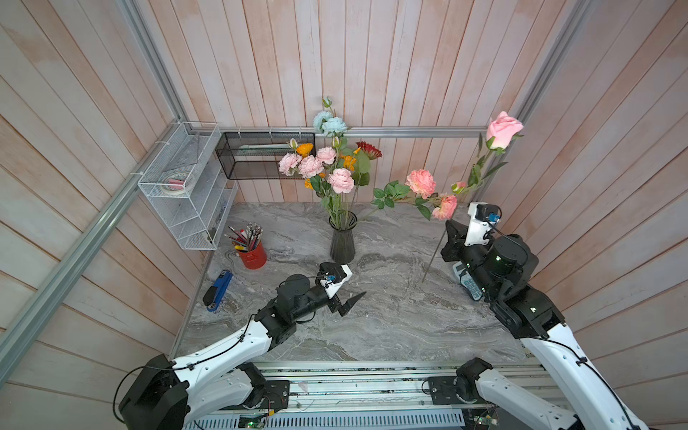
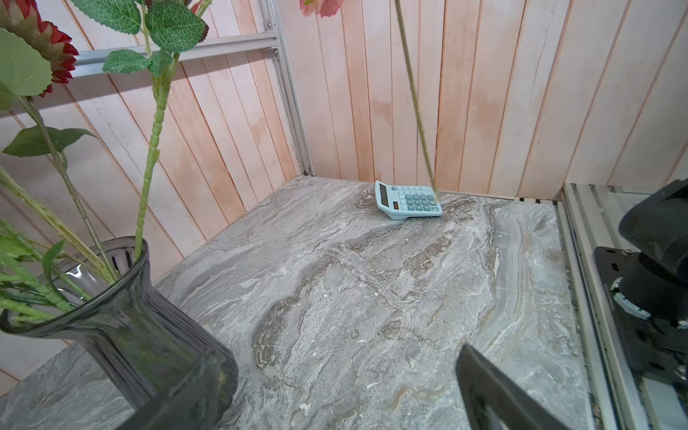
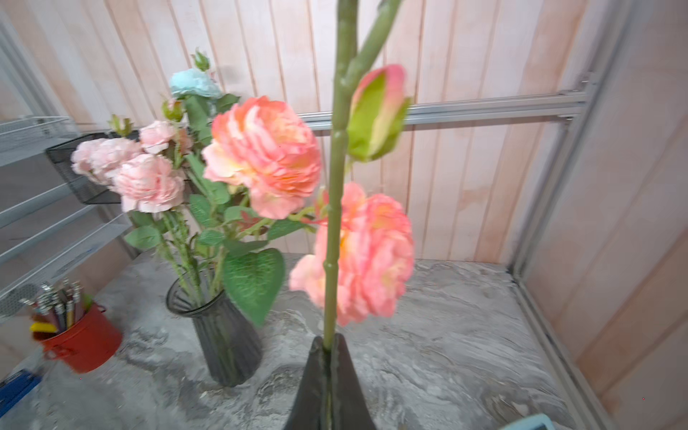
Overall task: Pick out pink flowers from the vase
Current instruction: Place the flower at the center of the board.
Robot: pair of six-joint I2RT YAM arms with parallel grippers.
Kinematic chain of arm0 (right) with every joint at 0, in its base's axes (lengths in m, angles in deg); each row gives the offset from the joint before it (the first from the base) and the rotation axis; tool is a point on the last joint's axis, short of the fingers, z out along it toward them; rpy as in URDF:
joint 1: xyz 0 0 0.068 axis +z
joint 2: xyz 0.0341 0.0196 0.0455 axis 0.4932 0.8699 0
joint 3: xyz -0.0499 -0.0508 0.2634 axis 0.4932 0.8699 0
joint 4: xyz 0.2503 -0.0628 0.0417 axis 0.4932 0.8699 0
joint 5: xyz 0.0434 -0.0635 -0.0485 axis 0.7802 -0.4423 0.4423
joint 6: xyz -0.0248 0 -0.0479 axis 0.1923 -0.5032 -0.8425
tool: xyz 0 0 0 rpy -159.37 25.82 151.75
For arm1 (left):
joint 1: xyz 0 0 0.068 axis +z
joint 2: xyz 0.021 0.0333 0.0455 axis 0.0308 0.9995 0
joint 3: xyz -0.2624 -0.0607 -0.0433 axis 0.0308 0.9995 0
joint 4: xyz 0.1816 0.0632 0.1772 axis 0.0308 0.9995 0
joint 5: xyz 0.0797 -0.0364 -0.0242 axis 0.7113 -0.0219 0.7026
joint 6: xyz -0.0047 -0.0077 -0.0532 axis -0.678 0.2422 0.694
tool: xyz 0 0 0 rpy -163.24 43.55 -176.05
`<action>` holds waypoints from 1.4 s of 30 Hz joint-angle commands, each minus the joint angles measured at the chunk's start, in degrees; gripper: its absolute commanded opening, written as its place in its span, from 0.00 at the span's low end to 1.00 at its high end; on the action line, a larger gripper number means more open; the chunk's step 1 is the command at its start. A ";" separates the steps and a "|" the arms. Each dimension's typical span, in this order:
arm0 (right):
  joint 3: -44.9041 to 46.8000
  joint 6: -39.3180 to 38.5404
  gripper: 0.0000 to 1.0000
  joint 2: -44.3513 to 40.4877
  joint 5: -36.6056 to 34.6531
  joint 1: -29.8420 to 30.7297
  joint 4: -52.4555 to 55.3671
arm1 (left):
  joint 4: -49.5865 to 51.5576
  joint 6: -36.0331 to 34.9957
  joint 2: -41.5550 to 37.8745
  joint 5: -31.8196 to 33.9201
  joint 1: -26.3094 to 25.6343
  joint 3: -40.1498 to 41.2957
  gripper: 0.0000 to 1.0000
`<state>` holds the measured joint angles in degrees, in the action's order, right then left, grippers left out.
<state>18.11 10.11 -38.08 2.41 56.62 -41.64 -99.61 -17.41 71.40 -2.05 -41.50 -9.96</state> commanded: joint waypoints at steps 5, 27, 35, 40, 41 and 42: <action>-1.60 1.90 0.00 3.80 -4.11 -9.32 14.33 | -2.88 -0.78 2.38 1.55 -0.51 -2.28 1.00; 10.77 -4.43 0.00 30.16 33.93 -21.42 6.14 | -5.74 0.53 10.52 9.71 -0.68 -2.64 1.00; 10.15 -4.52 0.00 41.07 34.92 -21.07 3.67 | -5.48 -0.72 14.78 9.16 -0.63 -3.78 1.00; 10.08 -4.38 0.00 45.66 34.97 -21.04 2.52 | -7.77 -0.89 17.16 9.26 -0.65 -3.98 1.00; 9.77 -4.38 0.00 46.71 34.88 -21.05 2.73 | -8.13 -0.83 17.53 9.04 -0.62 -4.04 1.00; 9.52 -4.29 0.00 47.56 35.07 -20.99 2.87 | -8.38 -0.68 17.83 8.87 -0.68 -4.16 1.00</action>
<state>28.47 6.09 7.51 36.57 35.42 -38.37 -105.14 -17.61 88.50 7.06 -41.91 -12.28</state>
